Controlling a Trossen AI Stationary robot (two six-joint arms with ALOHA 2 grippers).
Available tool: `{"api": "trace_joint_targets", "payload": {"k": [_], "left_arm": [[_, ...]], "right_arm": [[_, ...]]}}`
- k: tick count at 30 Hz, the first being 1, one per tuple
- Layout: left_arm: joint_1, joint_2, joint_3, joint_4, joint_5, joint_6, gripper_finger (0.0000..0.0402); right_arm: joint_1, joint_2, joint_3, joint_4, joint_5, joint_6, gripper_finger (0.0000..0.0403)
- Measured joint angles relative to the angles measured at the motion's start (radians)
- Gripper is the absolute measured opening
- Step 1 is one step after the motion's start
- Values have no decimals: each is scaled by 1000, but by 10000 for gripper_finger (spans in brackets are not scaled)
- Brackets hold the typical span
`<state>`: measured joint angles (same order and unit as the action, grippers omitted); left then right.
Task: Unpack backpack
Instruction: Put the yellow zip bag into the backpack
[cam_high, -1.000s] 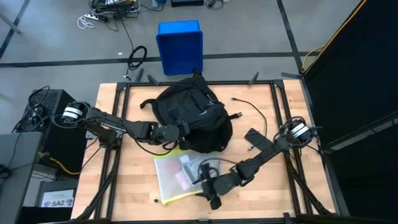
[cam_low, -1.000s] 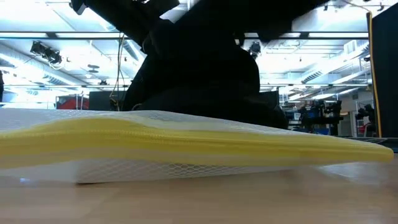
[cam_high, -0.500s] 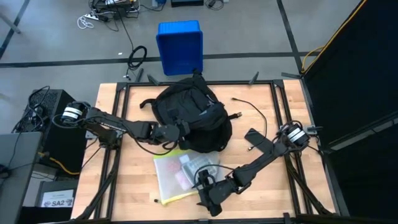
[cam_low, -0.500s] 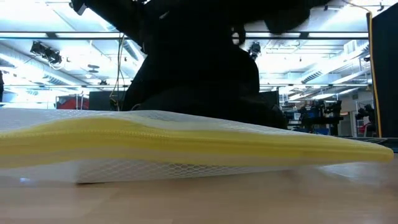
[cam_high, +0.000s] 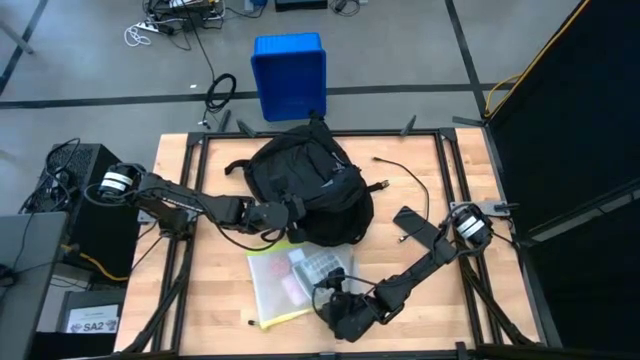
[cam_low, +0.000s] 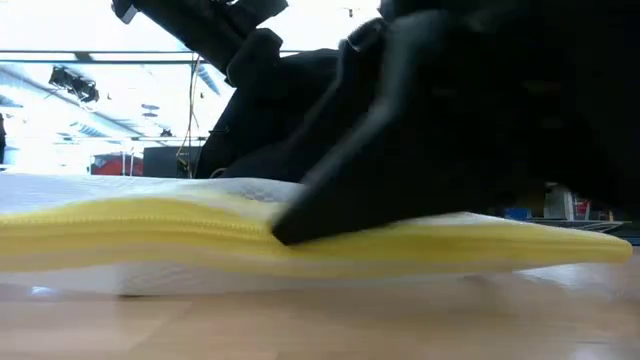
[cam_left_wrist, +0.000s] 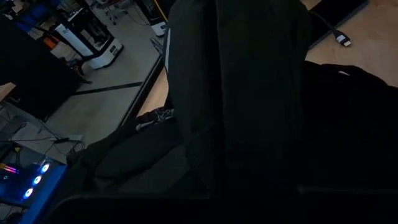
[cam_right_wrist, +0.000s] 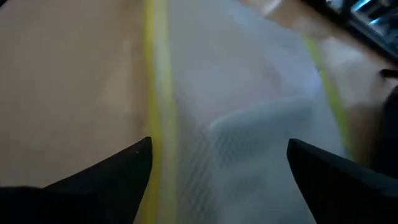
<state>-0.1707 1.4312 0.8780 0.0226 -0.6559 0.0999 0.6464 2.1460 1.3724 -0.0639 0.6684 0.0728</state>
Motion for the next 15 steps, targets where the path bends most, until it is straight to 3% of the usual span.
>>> {"api": "trace_joint_targets", "payload": {"k": [6, 11, 15], "left_arm": [[0, 0, 0, 0, 2, 28, 0], [7, 0, 0, 27, 4, 56, 0], [8, 0, 0, 58, 3, 95, 0]], "right_arm": [[17, 0, 0, -91, -82, 94, 341], [4, -7, 2, -253, -10, 223, 340], [-32, -7, 2, -299, 32, 228, 330]]}}
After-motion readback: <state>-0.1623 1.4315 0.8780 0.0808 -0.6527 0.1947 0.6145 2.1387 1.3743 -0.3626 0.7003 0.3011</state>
